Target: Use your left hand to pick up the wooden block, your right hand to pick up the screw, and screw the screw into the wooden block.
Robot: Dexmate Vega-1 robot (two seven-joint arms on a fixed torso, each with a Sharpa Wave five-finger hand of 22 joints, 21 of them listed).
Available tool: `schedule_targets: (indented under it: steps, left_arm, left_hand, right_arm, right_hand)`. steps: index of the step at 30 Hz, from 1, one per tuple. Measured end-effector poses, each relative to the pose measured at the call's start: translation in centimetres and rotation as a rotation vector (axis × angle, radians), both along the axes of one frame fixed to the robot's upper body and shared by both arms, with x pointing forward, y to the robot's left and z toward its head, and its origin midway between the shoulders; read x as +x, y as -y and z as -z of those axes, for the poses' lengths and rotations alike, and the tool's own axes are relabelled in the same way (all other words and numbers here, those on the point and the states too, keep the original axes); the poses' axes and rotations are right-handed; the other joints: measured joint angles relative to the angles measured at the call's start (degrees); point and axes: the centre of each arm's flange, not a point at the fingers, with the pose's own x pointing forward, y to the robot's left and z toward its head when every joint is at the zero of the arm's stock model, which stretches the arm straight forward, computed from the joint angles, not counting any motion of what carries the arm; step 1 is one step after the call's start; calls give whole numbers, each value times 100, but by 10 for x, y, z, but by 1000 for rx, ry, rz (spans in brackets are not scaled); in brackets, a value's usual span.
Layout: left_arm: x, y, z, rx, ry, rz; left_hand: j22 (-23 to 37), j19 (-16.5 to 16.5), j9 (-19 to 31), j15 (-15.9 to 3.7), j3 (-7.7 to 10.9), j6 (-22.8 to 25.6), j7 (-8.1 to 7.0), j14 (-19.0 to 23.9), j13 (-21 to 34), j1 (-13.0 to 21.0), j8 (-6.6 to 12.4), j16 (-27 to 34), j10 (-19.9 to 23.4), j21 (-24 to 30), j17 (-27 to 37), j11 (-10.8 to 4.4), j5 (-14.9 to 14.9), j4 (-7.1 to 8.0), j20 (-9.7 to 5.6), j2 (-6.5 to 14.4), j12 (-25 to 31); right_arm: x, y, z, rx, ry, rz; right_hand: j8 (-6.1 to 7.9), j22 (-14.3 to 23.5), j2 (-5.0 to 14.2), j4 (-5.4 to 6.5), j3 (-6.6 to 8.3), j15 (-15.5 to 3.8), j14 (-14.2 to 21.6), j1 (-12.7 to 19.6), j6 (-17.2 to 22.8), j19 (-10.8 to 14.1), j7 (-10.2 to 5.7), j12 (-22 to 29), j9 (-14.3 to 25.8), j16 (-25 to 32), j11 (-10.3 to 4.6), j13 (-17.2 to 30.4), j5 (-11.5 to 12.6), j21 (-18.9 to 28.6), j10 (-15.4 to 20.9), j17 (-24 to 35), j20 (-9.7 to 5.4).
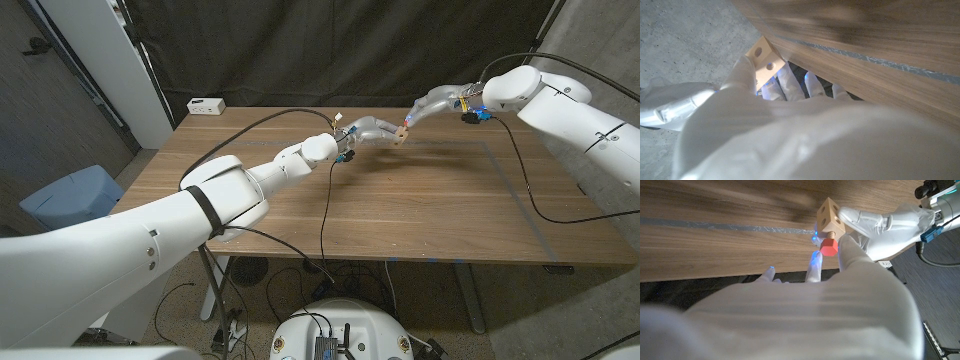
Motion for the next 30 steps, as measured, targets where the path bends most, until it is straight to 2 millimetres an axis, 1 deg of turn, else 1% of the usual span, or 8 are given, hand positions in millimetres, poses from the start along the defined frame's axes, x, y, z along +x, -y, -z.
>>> schedule_targets:
  steps: [5, 7, 10, 13, 19, 24, 28, 30]
  left_arm:
    - [-2, 1, -1, 1, 8, 8]
    - [-2, 1, -1, 4, 10, 10]
    - [-3, 1, -1, 4, 15, 16]
    - [-3, 2, 0, 4, 17, 19]
    - [-4, 2, 2, 6, 20, 27]
    - [-5, 3, 3, 8, 24, 33]
    - [-6, 3, 3, 8, 25, 36]
    - [-6, 3, 4, 7, 26, 37]
  left_hand:
    - [0, 0, 0, 0, 0, -1, 0, 0, 0, 1, 0, 0, 0, 0, 0, 0, -4, 0, 0, 1, 0]
    - [0, 0, -1, 0, 0, -1, -1, 0, 0, 2, 0, 0, 0, 0, 0, 0, -5, 0, 0, 2, 0]
    - [0, 0, -1, 0, -1, -1, -1, 0, 0, 2, 0, 0, 0, 0, 0, 0, -5, -1, 0, 2, 0]
    - [0, 0, -3, 0, -1, 0, 0, 0, 0, 19, 0, 0, 0, 0, 0, 0, -10, -2, 0, 18, 0]
    - [0, 0, -5, 0, -3, 20, 20, 0, 0, 62, 0, 0, 0, 0, 0, 0, 12, -3, 0, -11, 0]
    - [0, 0, -3, 0, -9, 20, 20, 0, 0, 60, 0, 0, 0, 0, 0, 0, 12, -9, 0, -10, 0]
    - [0, 0, -1, 0, -10, 19, 19, 0, 0, 52, 0, 0, 0, 0, 0, 0, 12, -10, 0, -3, 0]
    - [0, 0, 0, 0, -10, 19, 19, 0, 0, 51, 0, 0, 0, 0, 0, 0, 12, -10, 0, -3, 0]
  right_arm:
    - [1, -1, 2, 0, -3, -2]
    - [1, -1, 2, 1, 4, 4]
    - [2, -1, 3, 1, 5, 6]
    - [2, -2, 4, 1, 4, 5]
    - [1, -1, 6, 2, 9, 8]
    - [0, 0, 7, 2, 13, 12]
    - [-1, 1, 7, 4, 15, 14]
    - [-2, 2, 8, 5, 18, 17]
  right_hand:
    - [44, 0, 7, 21, 20, 0, 0, 52, 76, 38, -15, 0, 31, 33, 0, 0, 0, 0, 0, 0, -22]
    - [107, 0, 7, -1, 42, 0, 0, 52, 137, 38, -36, 7, 33, 34, 0, 0, 0, 0, 0, 25, -22]
    - [142, -1, 7, 24, 70, 0, 0, 52, 205, 59, -62, 47, 61, 34, 0, 0, 0, 5, 0, 28, -44]
    - [195, -1, 53, 33, 79, 0, 0, 98, 282, 100, -97, 48, 83, 47, -22, -1, -34, 44, 67, 28, -23]
    - [333, -1, 45, 21, 115, -3, 3, 149, 441, 119, -135, 48, 136, 55, -38, -1, -55, 44, 149, 28, -43]
    - [392, -1, 14, 41, 135, -31, 32, 180, 486, 141, -138, 81, 179, 55, -53, -1, -55, 44, 198, 48, -61]
    - [457, -1, 14, 41, 135, -31, 32, 180, 542, 183, -190, 103, 212, 71, -63, -1, -75, 44, 289, 54, -24]
    - [503, -1, 14, 41, 135, -31, 32, 180, 621, 212, -213, 103, 234, 77, -94, -1, -77, 44, 322, 54, -54]
